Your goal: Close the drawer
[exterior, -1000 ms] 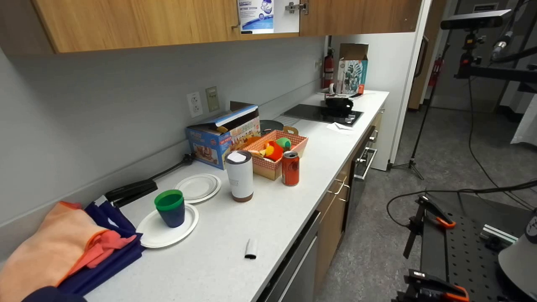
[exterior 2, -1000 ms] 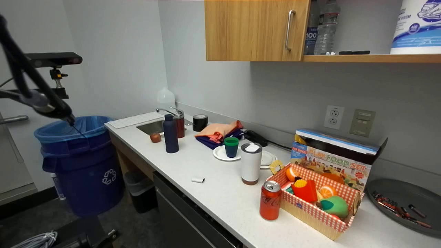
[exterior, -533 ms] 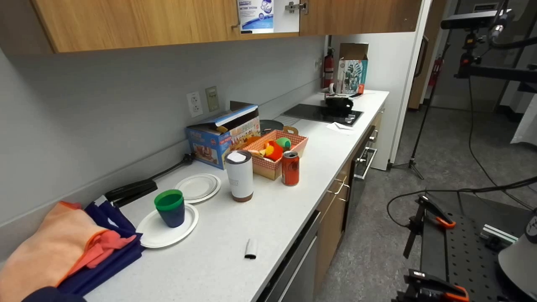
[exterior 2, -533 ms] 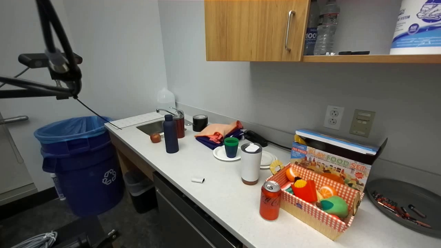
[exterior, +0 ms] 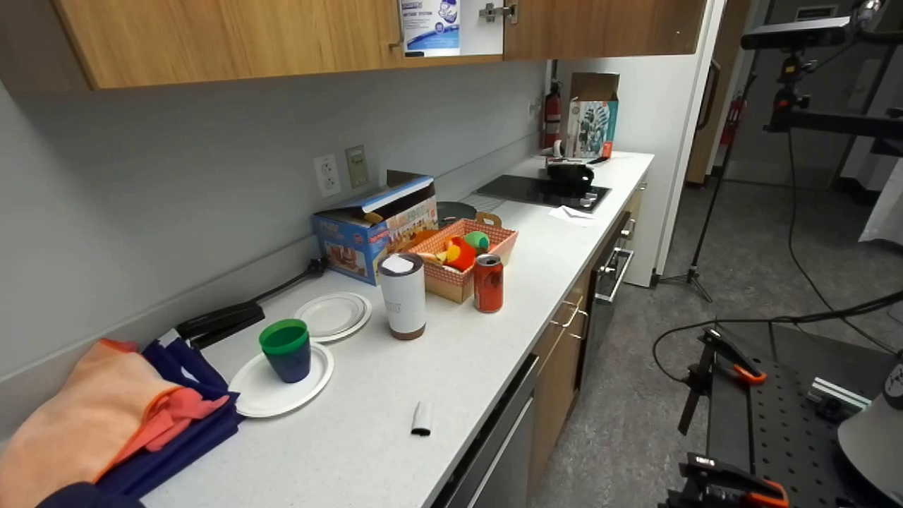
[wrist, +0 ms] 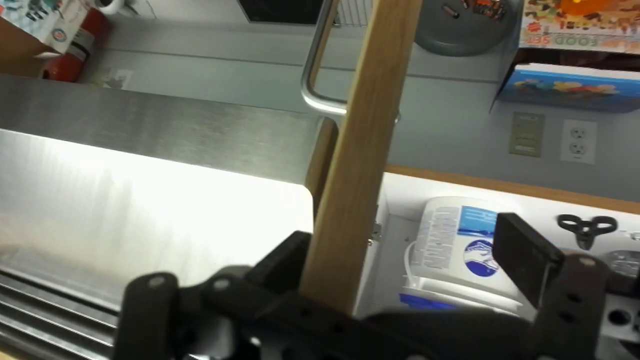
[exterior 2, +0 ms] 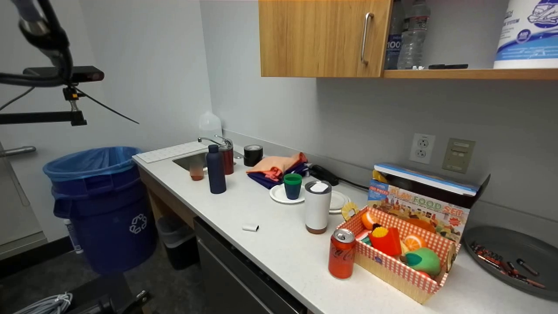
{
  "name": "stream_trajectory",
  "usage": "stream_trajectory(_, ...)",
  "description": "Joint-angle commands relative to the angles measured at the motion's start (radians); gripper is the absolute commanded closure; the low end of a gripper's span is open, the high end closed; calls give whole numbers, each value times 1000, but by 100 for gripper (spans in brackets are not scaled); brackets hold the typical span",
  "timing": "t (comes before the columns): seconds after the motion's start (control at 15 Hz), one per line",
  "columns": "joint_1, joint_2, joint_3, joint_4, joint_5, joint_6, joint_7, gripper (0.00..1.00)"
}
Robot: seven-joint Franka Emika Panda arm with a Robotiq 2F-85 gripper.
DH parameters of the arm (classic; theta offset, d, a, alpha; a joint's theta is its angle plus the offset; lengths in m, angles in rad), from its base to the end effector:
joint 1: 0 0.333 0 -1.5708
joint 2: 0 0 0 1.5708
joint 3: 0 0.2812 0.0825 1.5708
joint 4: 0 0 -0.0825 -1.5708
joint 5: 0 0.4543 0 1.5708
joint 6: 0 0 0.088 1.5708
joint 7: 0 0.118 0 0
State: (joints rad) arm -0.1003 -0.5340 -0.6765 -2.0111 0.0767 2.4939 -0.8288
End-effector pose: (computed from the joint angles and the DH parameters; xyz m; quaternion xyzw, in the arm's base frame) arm 0.3504 -0.4513 0.6803 0.8830 -0.0337 0.4355 0.1717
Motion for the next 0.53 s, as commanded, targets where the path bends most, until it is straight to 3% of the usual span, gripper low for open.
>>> stream_trajectory(0.0,89,-55,2,19,59,-90,-79,0)
stream_trajectory(0.47,169,-69,16,53,121,-247,-92,0)
